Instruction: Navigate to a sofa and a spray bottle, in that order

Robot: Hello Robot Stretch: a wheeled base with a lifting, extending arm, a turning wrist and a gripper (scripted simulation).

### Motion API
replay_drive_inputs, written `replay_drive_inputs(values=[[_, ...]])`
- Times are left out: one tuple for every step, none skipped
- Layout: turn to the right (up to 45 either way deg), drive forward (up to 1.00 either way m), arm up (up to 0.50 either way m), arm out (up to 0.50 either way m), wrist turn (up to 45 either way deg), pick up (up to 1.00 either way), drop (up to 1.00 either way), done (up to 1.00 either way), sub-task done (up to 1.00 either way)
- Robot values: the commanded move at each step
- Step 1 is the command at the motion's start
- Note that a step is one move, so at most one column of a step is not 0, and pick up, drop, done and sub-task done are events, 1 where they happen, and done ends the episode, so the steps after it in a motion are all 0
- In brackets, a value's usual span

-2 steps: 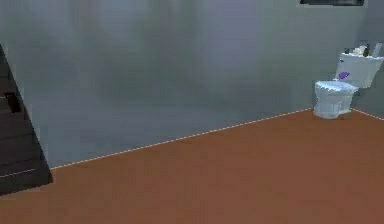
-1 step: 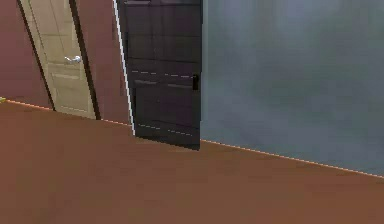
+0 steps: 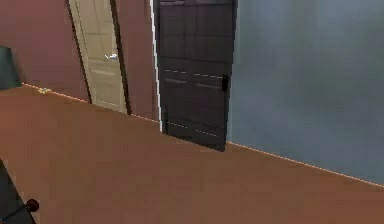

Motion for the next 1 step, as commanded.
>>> replay_drive_inputs(values=[[0.0, 1.0, 0.0, 0.0, 0.0, 0.0, 0.0, 0.0, 0.0]])
